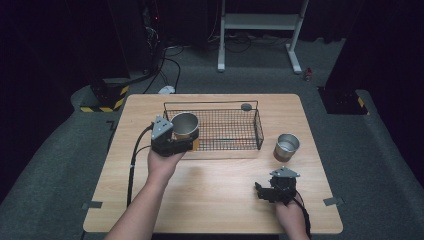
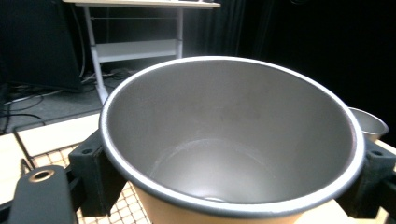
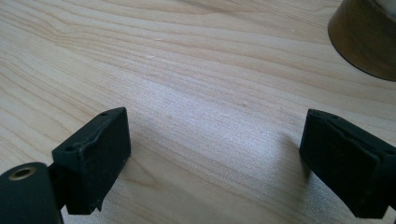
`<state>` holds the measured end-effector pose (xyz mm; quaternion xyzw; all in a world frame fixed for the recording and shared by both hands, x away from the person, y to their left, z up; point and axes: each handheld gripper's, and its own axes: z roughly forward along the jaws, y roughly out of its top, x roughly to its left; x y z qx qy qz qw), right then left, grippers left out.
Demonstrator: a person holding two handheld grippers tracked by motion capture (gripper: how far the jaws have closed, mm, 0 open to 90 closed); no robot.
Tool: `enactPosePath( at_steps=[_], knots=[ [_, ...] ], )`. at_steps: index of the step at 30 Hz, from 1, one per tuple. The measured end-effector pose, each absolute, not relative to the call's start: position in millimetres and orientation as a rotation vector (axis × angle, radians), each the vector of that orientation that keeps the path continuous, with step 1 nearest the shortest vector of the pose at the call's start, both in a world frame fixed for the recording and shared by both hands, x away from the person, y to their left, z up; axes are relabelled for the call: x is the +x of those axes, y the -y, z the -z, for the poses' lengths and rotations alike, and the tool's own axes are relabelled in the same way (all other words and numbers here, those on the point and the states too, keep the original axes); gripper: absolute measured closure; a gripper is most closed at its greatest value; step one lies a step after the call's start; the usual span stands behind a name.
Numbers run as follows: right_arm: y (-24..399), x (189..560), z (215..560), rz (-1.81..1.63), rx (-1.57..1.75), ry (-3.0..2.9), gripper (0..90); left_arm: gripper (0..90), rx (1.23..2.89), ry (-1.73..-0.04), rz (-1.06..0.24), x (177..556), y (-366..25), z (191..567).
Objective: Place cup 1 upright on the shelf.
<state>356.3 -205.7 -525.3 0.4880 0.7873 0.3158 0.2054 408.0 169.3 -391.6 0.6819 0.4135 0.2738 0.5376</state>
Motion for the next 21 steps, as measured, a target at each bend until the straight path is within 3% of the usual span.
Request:
enactPosePath(
  at_steps=[21],
  knots=[
    [205.6,356.0,525.0,-0.88,1.358,-2.2,8.8,13.9,1.616,-1.043,-0.704,454.0,-177.9,401.4]
  ],
)
